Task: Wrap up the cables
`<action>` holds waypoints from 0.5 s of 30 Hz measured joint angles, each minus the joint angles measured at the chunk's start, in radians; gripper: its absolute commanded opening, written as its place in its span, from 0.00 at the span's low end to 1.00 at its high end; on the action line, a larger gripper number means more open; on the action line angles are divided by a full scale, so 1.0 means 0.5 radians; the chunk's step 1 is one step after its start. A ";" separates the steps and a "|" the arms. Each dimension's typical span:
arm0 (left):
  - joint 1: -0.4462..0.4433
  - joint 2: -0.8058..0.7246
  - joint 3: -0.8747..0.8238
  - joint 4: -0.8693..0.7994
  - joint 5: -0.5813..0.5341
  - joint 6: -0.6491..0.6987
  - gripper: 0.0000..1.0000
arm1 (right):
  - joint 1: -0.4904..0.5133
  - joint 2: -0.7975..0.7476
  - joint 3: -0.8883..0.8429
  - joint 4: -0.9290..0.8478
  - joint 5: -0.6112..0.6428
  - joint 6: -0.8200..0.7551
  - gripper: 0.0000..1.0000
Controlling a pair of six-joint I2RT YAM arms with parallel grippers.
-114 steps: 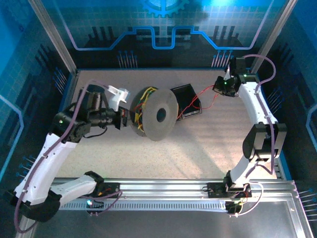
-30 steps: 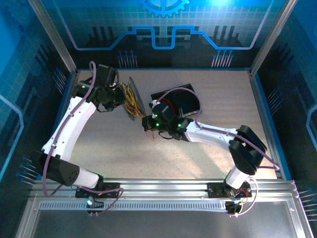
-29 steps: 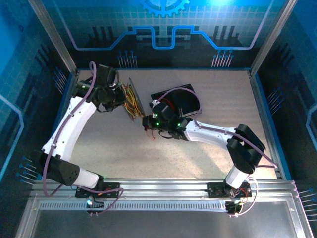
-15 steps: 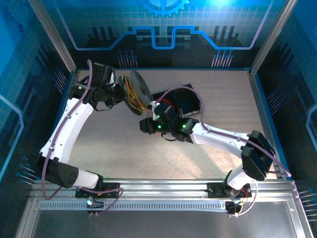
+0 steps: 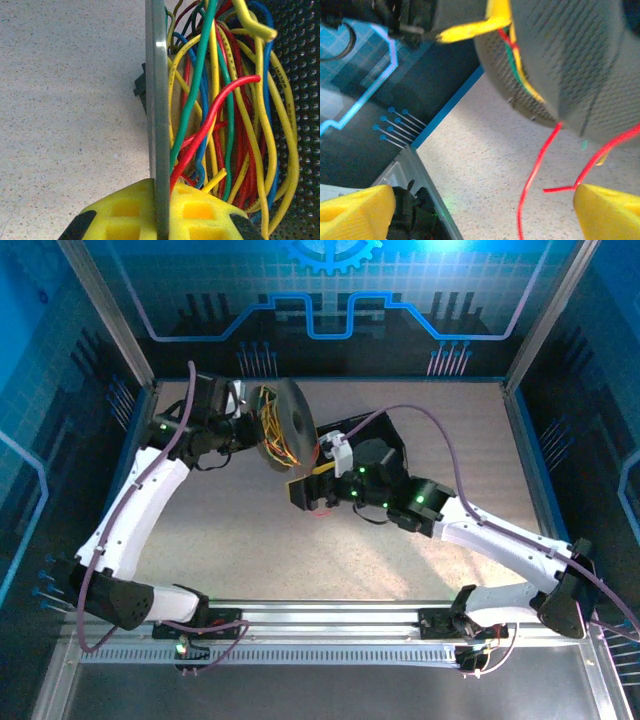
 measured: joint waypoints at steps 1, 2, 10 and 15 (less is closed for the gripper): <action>-0.013 -0.001 -0.003 -0.002 -0.008 0.015 0.00 | -0.027 -0.013 -0.010 -0.010 -0.003 -0.002 0.95; -0.027 -0.005 -0.007 0.000 -0.011 0.034 0.00 | -0.050 -0.025 -0.022 -0.018 -0.005 -0.003 0.95; -0.051 -0.057 -0.008 -0.004 -0.017 0.124 0.00 | -0.096 -0.141 -0.053 -0.160 -0.082 -0.178 0.84; -0.055 -0.060 -0.008 -0.072 -0.011 0.203 0.00 | -0.150 -0.260 -0.010 -0.430 0.024 -0.577 0.68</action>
